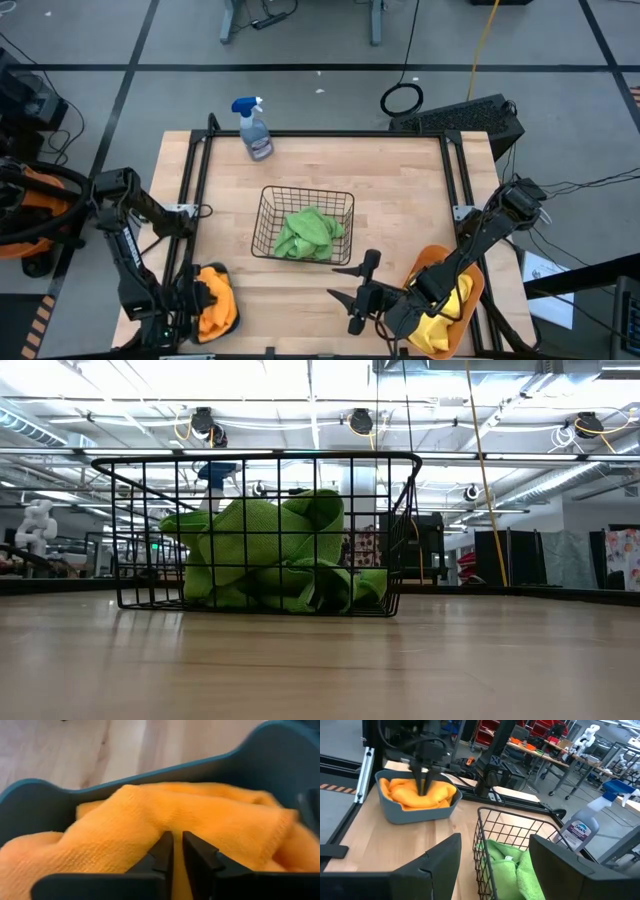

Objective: Sort microfiber towel by color & place in baskets
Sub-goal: Put the orange microfiber cloth into the blue bin, then return to Home Position

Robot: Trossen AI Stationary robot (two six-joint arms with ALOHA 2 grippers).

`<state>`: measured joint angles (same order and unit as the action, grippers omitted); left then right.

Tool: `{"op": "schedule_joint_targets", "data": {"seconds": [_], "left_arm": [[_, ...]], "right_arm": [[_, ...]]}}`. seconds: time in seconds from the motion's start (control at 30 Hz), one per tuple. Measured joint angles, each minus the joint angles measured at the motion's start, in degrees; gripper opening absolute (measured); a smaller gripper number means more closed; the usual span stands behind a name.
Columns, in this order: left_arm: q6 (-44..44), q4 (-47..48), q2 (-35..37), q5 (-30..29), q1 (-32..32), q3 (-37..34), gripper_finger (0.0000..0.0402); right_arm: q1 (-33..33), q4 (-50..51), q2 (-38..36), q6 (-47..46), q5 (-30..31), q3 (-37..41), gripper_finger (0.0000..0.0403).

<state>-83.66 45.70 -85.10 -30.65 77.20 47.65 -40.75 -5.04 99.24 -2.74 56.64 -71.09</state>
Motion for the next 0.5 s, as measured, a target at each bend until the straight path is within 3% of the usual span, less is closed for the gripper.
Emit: {"op": "schedule_joint_targets", "data": {"seconds": [0.23, 0.5], "left_arm": [[3.30, 0.87, 1.28, 0.02, 0.03, 6.14, 0.0069], [8.48, 9.31, 3.40, -5.13, 0.03, 12.95, 0.0075]], "right_arm": [[0.24, 0.00, 0.00, -0.02, -0.02, 0.00, 0.0226], [0.24, 0.00, 0.00, 0.07, -1.57, 0.00, 0.0226]]}}
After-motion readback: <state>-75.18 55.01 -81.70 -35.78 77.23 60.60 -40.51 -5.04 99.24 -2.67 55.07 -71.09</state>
